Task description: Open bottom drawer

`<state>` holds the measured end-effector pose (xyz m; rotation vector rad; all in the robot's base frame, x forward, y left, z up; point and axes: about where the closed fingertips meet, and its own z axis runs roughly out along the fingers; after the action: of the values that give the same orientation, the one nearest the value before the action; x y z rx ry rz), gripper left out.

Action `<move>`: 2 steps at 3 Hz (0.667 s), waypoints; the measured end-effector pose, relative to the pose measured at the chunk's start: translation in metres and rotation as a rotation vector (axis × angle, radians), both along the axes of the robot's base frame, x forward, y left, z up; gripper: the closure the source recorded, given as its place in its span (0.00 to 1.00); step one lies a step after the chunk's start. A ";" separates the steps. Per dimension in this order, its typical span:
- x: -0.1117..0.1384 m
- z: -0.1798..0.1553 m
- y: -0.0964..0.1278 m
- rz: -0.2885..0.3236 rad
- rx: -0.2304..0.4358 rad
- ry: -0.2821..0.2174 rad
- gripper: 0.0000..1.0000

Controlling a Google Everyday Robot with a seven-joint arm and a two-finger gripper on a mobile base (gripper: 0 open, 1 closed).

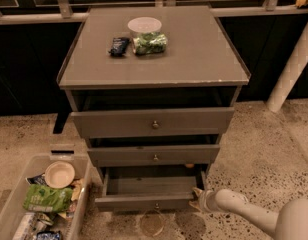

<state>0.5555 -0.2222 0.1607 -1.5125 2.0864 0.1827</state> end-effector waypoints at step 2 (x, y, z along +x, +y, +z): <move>-0.012 -0.001 0.001 -0.007 0.004 -0.002 1.00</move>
Offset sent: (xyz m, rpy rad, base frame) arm -0.3949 -0.0268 -0.1455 0.1023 -0.0605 -0.2033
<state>0.5435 -0.2217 0.1600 -1.5023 2.0883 0.1826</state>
